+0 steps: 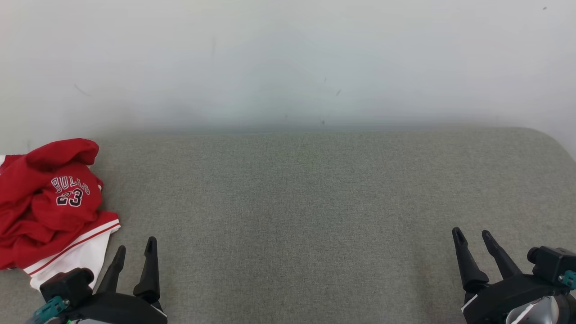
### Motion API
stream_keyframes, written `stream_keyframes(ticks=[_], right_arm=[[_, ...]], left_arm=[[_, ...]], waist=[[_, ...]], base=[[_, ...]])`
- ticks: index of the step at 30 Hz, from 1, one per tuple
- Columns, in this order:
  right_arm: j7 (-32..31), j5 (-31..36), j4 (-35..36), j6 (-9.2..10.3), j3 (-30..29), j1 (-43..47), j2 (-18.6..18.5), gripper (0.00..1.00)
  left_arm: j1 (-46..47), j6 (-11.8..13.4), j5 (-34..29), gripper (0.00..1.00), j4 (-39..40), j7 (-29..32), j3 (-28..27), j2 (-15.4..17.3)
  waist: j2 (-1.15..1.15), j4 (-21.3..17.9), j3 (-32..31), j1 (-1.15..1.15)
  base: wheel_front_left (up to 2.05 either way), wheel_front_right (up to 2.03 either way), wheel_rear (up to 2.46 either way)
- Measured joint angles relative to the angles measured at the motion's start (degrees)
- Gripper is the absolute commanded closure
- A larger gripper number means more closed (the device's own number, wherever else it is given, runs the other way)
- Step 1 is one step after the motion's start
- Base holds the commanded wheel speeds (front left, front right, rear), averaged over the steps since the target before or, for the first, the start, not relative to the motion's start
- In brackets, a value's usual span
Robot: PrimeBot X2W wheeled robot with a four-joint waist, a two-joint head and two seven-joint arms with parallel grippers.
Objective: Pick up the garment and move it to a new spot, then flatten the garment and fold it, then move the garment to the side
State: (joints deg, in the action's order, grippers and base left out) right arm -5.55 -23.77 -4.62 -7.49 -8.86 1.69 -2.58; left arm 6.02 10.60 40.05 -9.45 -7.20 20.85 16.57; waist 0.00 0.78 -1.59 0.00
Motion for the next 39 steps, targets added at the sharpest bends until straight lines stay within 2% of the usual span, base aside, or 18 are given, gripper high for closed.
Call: stream_keyframes(ticks=[24, 39], right_arm=[[-0.23, 8.59, 2.53, 0.0, 0.66, 1.16, -0.11, 0.0], [-0.01, 8.8, 2.46, 0.0, 0.93, 1.28, -0.13, 0.0]], left_arm=[[-0.79, 3.0, -5.28, 0.0, 1.7, -0.76, 3.36, 2.35], [-0.79, 3.25, -5.56, 0.0, 1.94, -0.4, 3.69, 2.86]], waist=[[0.0, 0.82, -0.08, 0.0], [0.0, 1.56, -0.01, 0.0]], base=[[0.0, 0.0, 0.0], [0.0, 0.0, 0.0]])
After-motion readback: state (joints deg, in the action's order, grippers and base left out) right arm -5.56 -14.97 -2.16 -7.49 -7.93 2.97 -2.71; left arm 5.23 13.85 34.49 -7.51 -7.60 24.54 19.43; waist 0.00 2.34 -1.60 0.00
